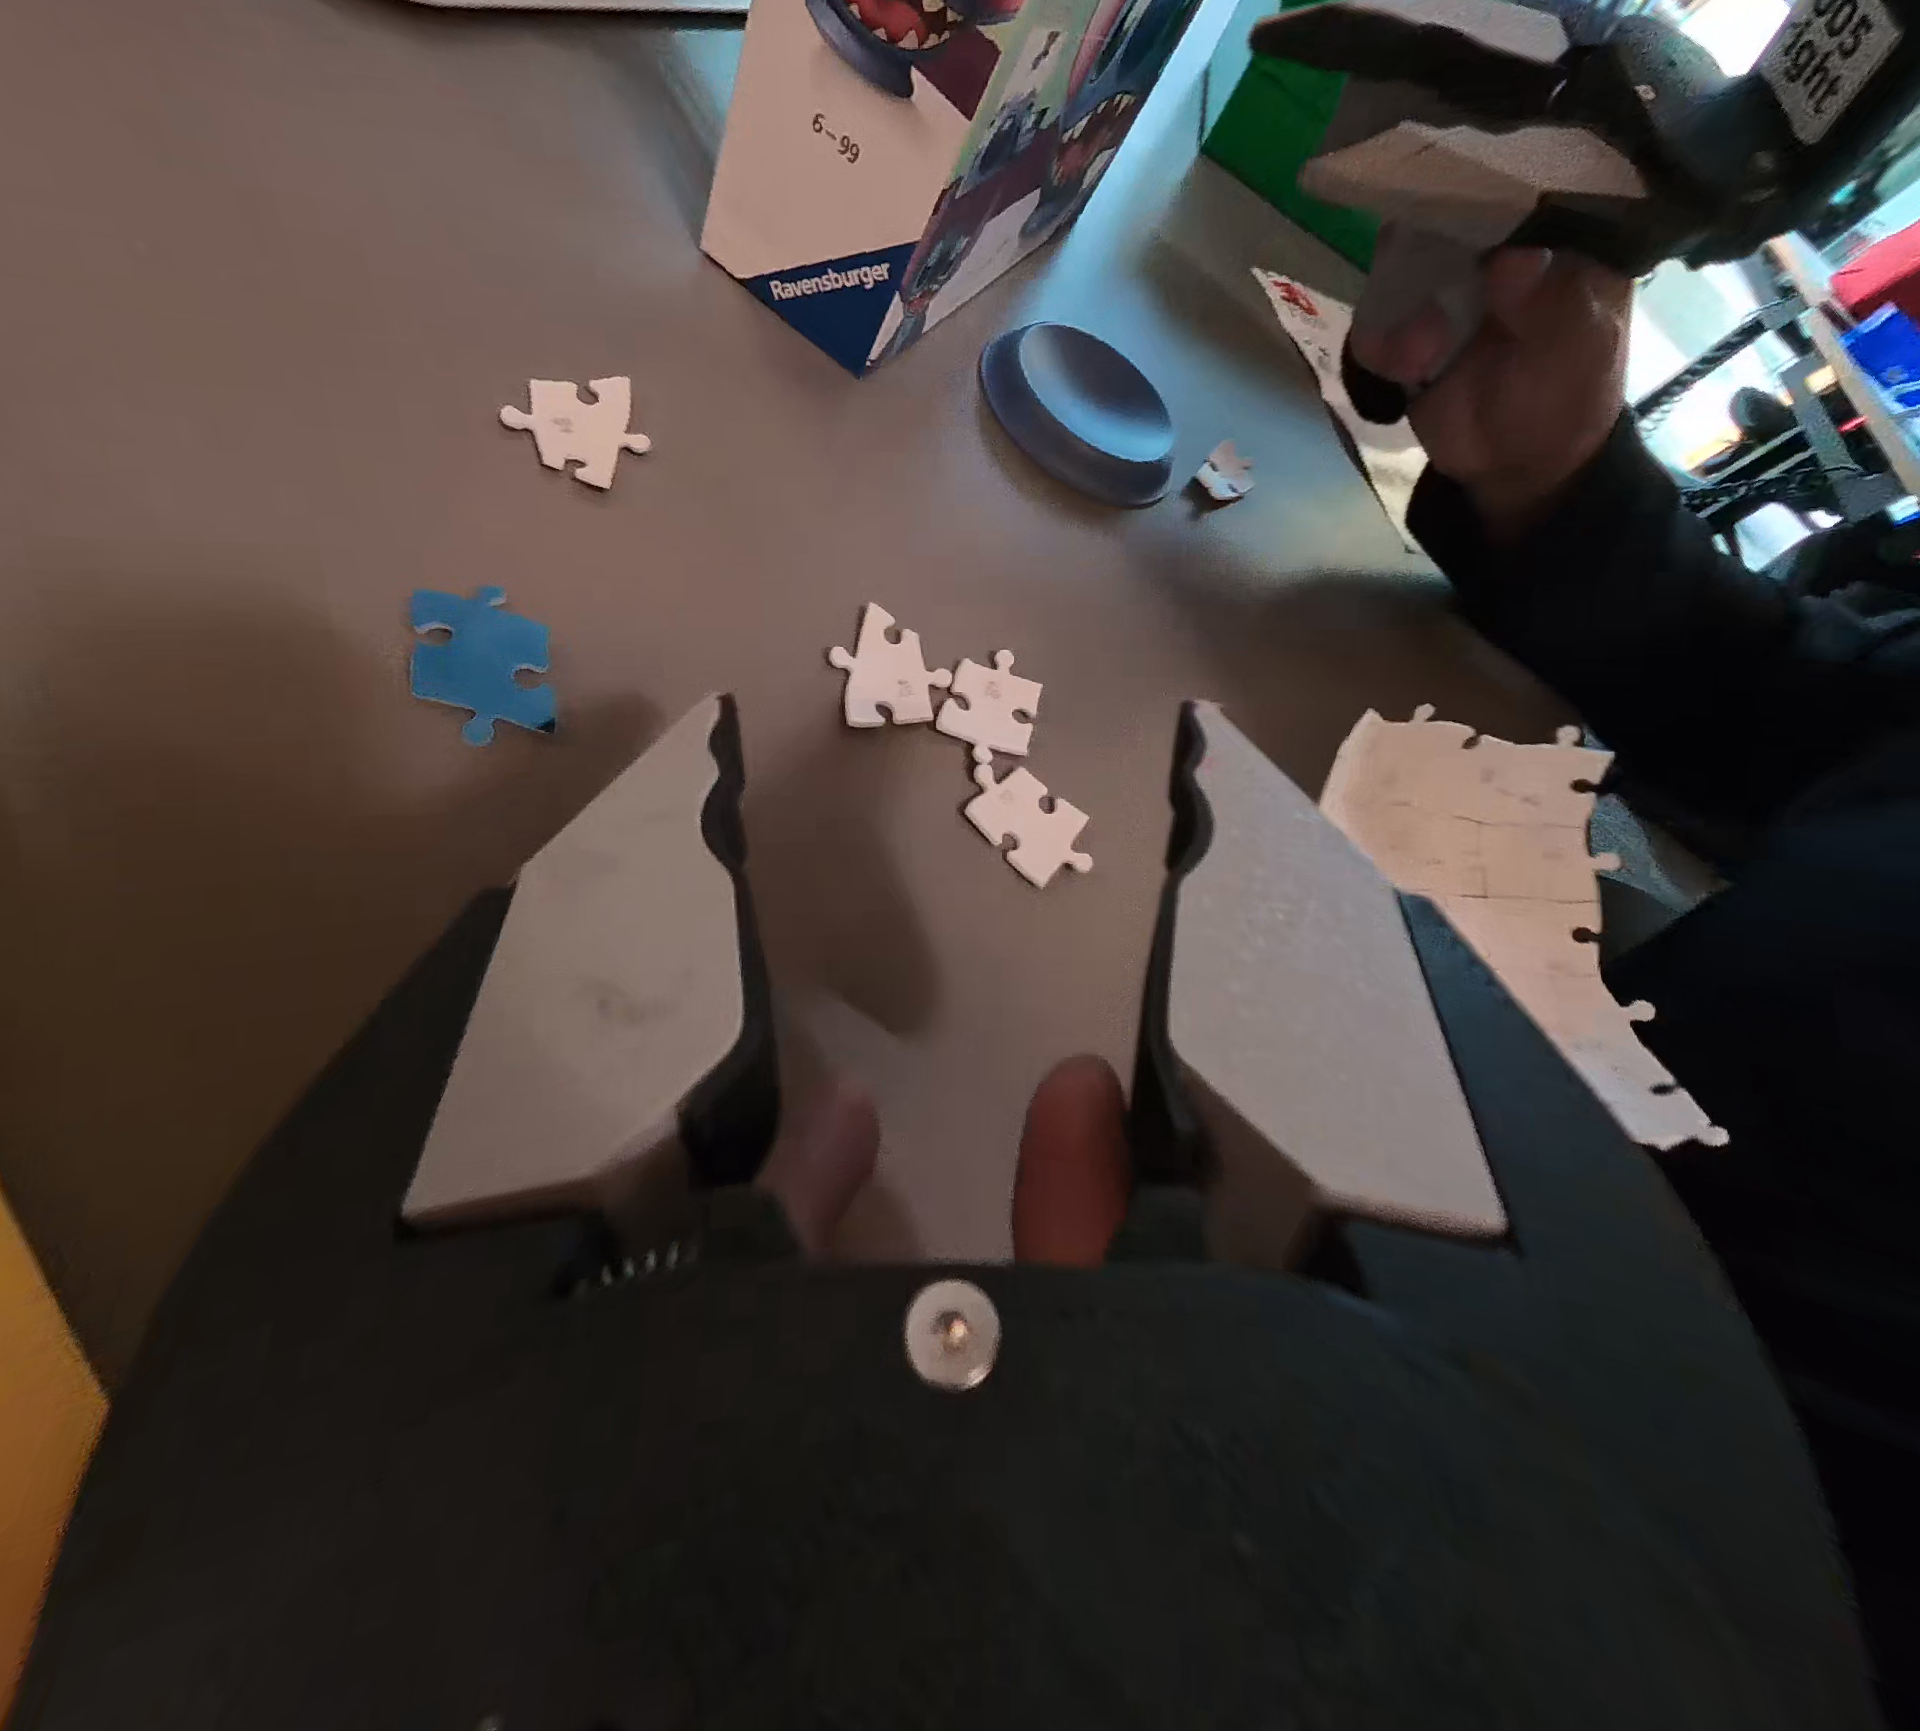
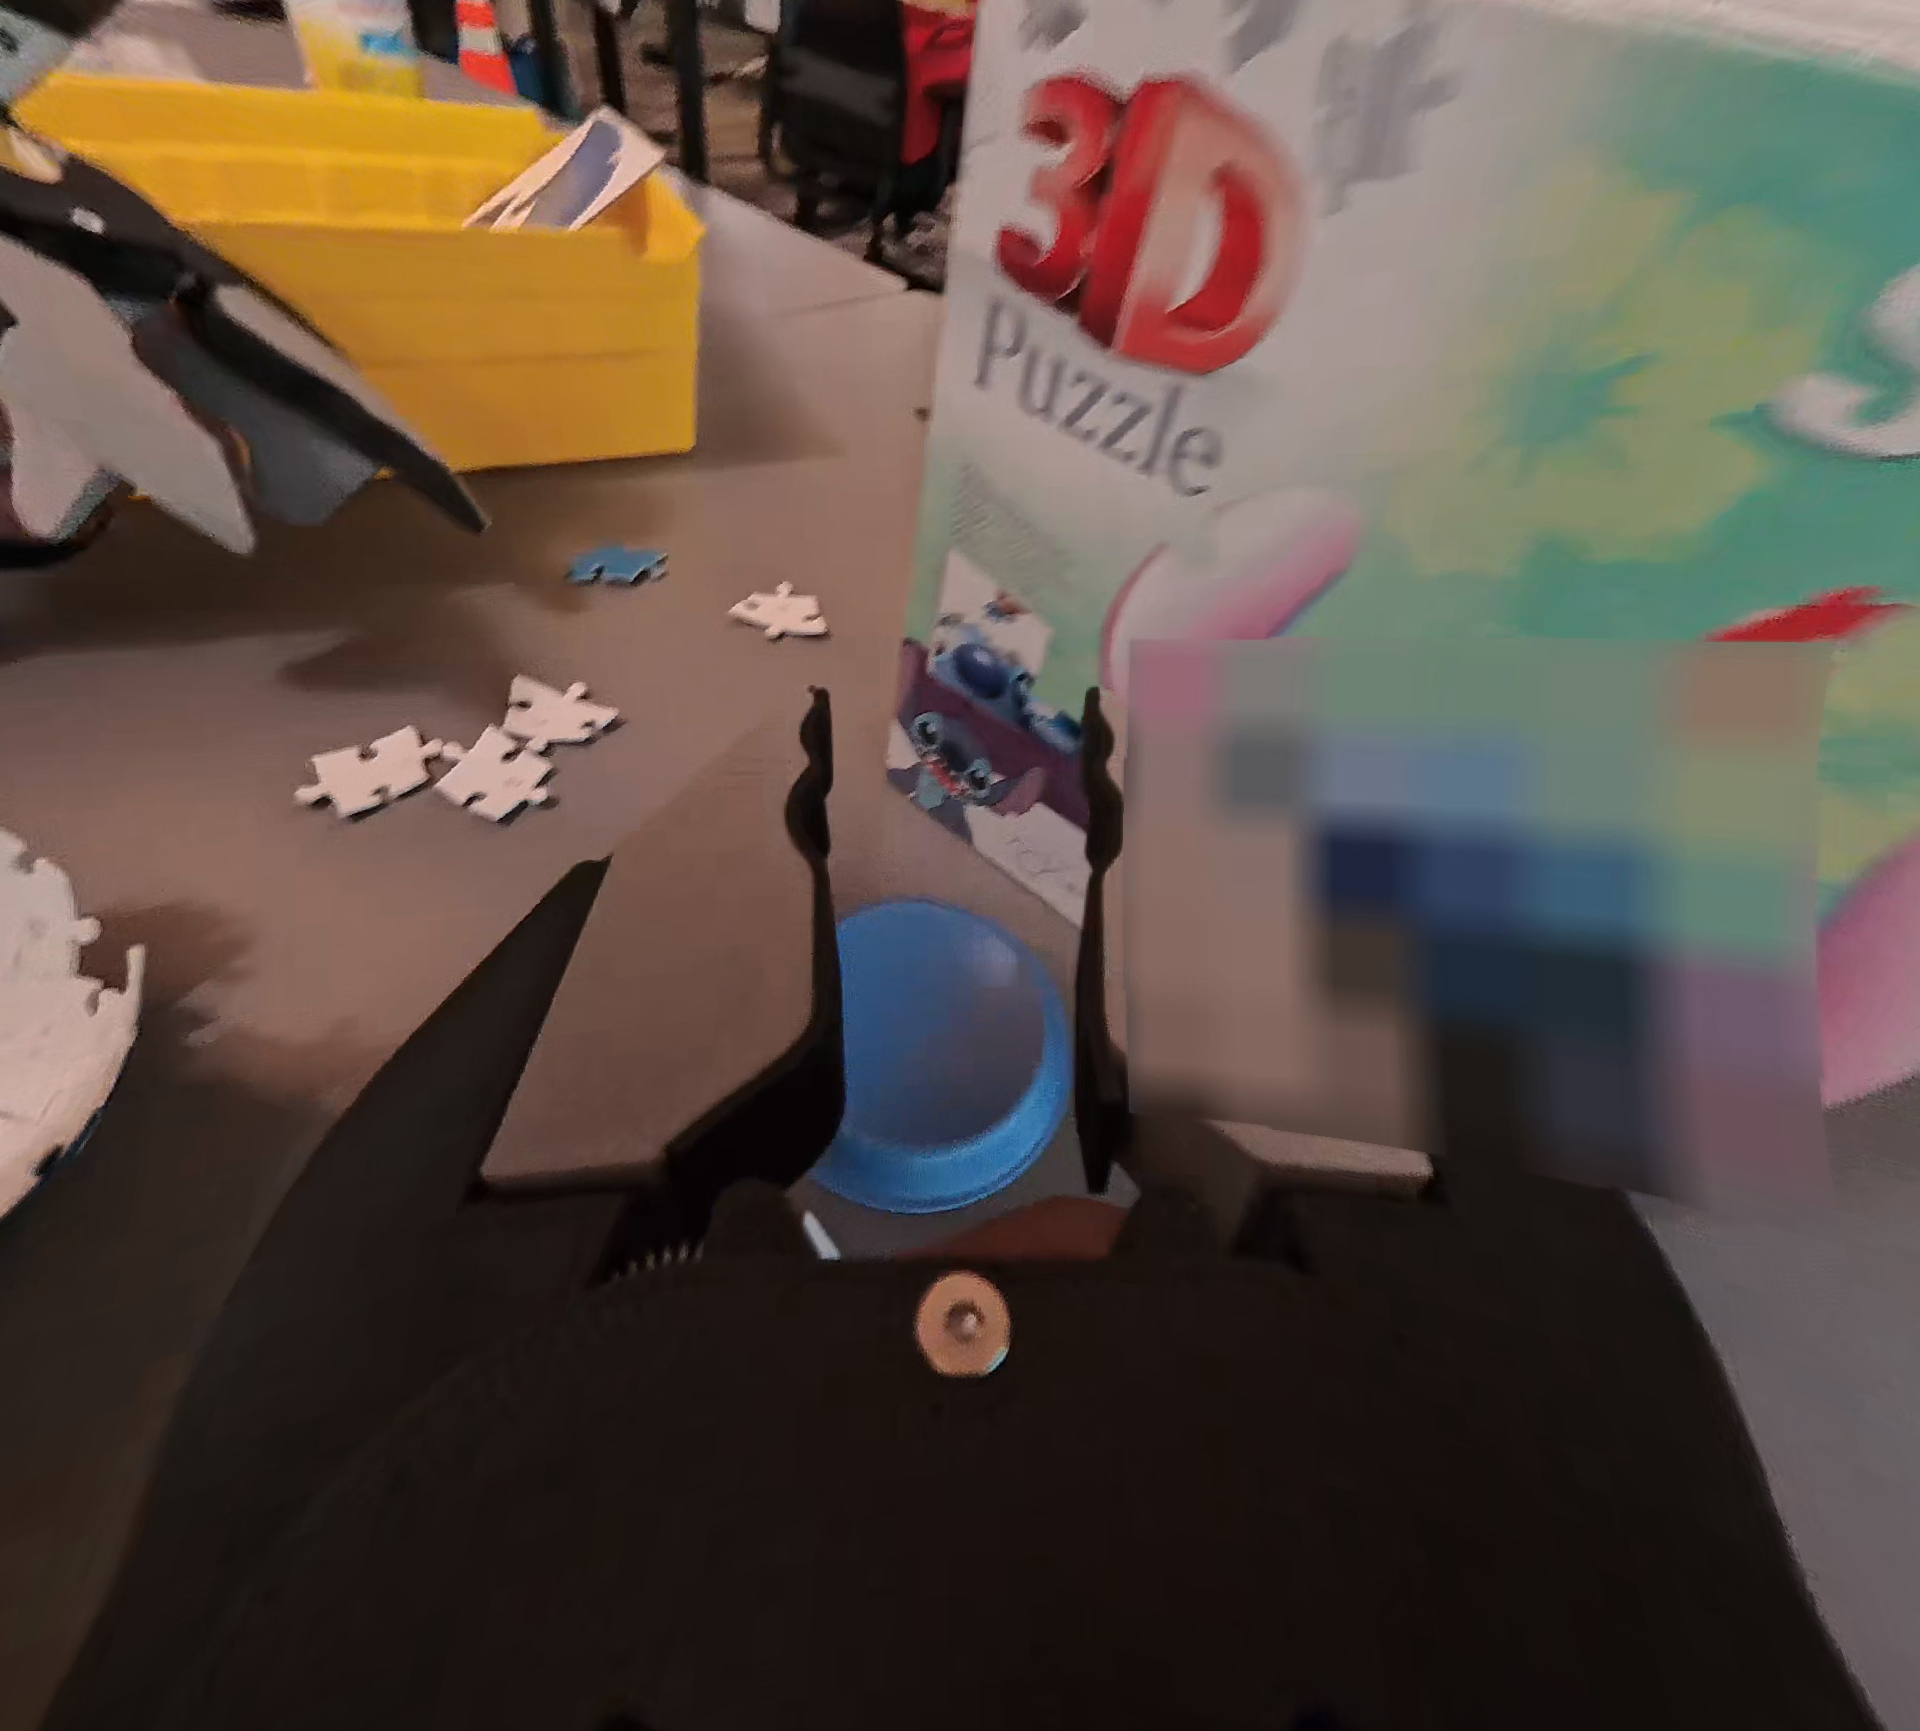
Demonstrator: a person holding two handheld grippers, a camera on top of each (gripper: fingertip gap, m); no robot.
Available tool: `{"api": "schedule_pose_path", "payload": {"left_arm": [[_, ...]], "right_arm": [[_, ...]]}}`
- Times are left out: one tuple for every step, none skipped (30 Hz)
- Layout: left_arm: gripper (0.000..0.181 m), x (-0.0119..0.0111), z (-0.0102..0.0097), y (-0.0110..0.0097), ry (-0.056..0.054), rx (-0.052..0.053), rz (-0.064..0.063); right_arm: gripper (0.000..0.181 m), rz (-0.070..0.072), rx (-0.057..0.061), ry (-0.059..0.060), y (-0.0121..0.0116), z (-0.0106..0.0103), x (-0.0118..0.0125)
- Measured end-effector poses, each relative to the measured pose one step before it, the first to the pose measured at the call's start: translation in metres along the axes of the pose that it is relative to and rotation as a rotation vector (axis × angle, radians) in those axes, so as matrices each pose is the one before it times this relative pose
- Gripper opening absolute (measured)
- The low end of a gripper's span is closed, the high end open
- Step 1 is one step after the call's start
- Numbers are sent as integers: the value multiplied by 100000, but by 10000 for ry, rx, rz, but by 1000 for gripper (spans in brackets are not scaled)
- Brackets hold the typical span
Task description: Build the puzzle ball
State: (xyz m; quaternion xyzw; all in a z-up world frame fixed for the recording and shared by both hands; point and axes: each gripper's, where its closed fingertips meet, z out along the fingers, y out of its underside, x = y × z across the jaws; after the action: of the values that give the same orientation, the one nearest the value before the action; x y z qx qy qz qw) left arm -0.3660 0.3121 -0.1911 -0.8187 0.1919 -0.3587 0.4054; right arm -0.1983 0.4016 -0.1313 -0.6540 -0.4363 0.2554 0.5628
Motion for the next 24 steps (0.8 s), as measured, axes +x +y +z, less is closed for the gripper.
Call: {"api": "schedule_pose_path", "payload": {"left_arm": [[84, -128, 47, -116, -101, 65, 19], [85, -375, 37, 8, -265, -5, 39], [83, -420, 65, 166, -295, -111, 97], [80, -492, 78, 207, -357, -118, 114], [79, -430, 94, 186, -347, -100, 125], [79, -398, 58, 158, -334, -79, 116], [79, -350, 46, 164, -289, -82, 98], [79, -302, 52, 178, -245, -77, 69], [79, -262, 52, 183, -199, -79, 21], [79, -273, 60, 171, -193, -82, -47], [79, -190, 72, 127, -136, -63, -82], [79, -49, 70, 48, -70, -22, -59], [79, 68, 73, 4, -21, -1, 0], [79, 49, 82, -6, -47, 10, 58], [79, 31, 134, 68, -76, -31, 92], [79, -6, 170, 138, -110, -79, 119], [79, -92, 196, 203, -166, -127, 132], [79, -131, 214, 272, -199, -173, 154], [79, -166, 207, 304, -213, -193, 179], [79, -202, 204, 340, -231, -212, 169], [79, -264, 220, 324, -257, -211, 110], [80, -262, 173, 223, -240, -151, 62], [80, -19, 14, -43, -87, 4, 87], [80, 89, -21, -104, 14, 48, 60]], "right_arm": [[45, 39, 229, 248, -543, -561, 636], [44, 38, 230, 217, -529, -526, 585], [43, 44, 213, 174, -468, -463, 491], [42, 53, 168, 159, -354, -399, 447], [41, 56, 122, 148, -248, -318, 408], [41, 58, 67, 99, -75, -233, 314], [41, 84, -8, 81, 93, -135, 282], [41, 122, -45, 77, 162, -58, 263], [41, 133, -54, -15, 177, 40, 125], [41, 136, -94, -78, 227, 91, 25], [42, 132, -114, -48, 272, 126, 47], [42, 118, -107, -35, 257, 109, 32], [42, 107, -92, -68, 232, 104, -43], [42, 94, -51, -94, 175, 92, -123], [42, 75, -12, -83, 102, 87, -132], [42, 50, -13, -54, 91, 86, -122], [41, 21, -30, -52, 108, 108, -136], [42, 4, -38, -36, 115, 116, -134], [41, -12, -35, -18, 128, 129, -139], [41, -28, -46, -11, 148, 137, -151], [41, -40, -71, -6, 179, 136, -147], [41, -48, -73, -9, 160, 123, -175], [41, -54, -58, -6, 105, 85, -173], [41, -69, -28, 17, 45, 45, -140]]}}
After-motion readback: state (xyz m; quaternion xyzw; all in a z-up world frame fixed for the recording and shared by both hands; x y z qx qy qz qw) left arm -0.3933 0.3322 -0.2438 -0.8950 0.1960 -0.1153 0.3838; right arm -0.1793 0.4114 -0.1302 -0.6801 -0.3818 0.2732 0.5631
